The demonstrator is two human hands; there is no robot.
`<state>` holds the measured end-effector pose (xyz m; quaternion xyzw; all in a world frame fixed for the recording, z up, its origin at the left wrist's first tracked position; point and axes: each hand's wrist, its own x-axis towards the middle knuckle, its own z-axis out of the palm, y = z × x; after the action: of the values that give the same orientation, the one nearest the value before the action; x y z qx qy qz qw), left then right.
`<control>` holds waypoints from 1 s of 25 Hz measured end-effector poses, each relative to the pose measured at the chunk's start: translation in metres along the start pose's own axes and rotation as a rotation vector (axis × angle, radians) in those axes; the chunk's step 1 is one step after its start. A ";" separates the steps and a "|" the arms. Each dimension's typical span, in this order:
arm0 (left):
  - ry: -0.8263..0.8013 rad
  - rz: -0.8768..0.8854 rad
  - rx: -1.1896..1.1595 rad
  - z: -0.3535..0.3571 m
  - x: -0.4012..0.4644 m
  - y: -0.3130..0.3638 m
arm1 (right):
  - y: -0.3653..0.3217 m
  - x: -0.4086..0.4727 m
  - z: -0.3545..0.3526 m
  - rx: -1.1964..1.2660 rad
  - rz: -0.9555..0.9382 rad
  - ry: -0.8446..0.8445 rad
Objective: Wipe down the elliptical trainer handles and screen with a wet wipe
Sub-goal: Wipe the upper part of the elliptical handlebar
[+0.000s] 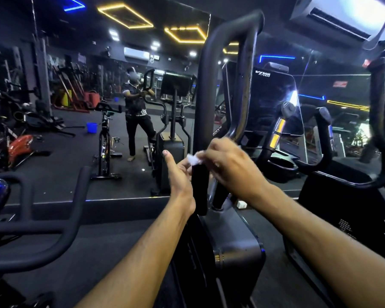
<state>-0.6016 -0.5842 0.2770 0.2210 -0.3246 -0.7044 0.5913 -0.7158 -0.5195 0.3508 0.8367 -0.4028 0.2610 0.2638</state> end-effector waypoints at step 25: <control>-0.156 1.260 0.752 0.121 0.011 0.084 | 0.076 0.063 -0.121 0.058 0.270 0.396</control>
<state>-0.6304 -0.5784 0.4216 0.1298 -0.6507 -0.0858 0.7433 -0.7706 -0.5155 0.4966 0.7149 -0.4438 0.4643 0.2764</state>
